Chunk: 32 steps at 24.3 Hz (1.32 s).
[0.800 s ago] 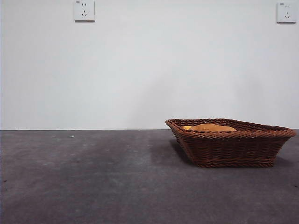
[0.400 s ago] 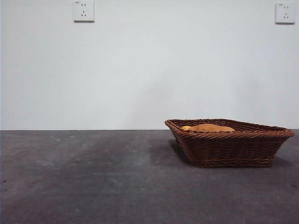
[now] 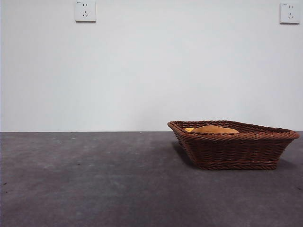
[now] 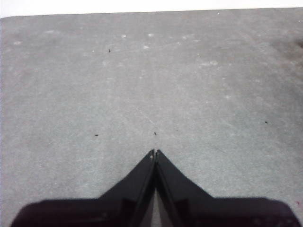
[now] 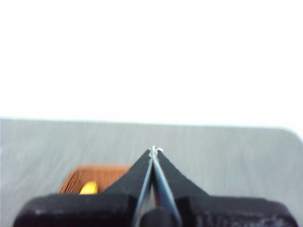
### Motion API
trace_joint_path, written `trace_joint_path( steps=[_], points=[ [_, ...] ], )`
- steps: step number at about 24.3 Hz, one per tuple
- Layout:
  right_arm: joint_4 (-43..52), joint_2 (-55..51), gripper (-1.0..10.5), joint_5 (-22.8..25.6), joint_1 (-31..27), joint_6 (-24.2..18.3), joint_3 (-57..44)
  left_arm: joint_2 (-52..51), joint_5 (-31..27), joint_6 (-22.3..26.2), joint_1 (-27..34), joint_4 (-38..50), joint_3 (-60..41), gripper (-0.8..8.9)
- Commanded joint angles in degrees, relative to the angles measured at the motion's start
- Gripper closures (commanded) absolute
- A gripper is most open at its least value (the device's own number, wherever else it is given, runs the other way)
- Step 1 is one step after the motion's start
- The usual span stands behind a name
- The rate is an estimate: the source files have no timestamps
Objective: Help me put the vegetables on the table into the basket
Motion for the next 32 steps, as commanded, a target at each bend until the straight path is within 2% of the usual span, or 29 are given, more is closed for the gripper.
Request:
trace_joint_path(
  steps=[1,2,4,6,8,13,15,18,21,32],
  points=[
    [13.0,-10.9,9.5,0.4,-0.1,-2.1,-20.0,0.5,0.3,0.7,0.2,0.3,-0.6,8.17],
    [17.2,-16.5,9.5,0.4,-0.3,-2.1,-27.4,0.8,0.3,0.7,0.2,0.3,-0.6,8.17],
    [19.2,-26.9,9.5,0.4,-1.2,0.7,-38.7,1.3,0.3,0.7,0.2,0.3,-0.6,8.17],
    [18.3,-34.1,9.5,0.4,-1.7,4.3,-45.5,1.7,0.3,0.7,0.2,0.3,-0.6,8.17],
    [18.5,-37.9,9.5,1.1,-1.9,4.3,-49.4,2.0,0.3,0.7,0.2,0.3,-0.6,8.17],
    [11.4,-40.9,9.5,14.3,-1.9,2.6,-51.4,2.4,0.3,0.7,0.2,0.3,-0.6,8.17],
    [8.7,-40.9,9.5,16.9,-1.9,2.7,-51.4,2.5,0.3,0.7,0.2,0.3,-0.6,8.17],
    [5.2,-40.9,9.5,15.0,-1.8,3.8,-51.4,2.7,0.3,0.7,0.2,0.3,-0.6,8.17],
    [4.9,-40.9,9.5,10.2,-1.8,7.9,-51.4,2.8,0.3,0.7,0.2,0.3,-0.6,8.17],
    [4.8,-40.9,9.5,11.0,-1.8,7.8,-51.4,2.8,0.3,0.7,0.2,0.3,-0.6,8.17]
  ],
)
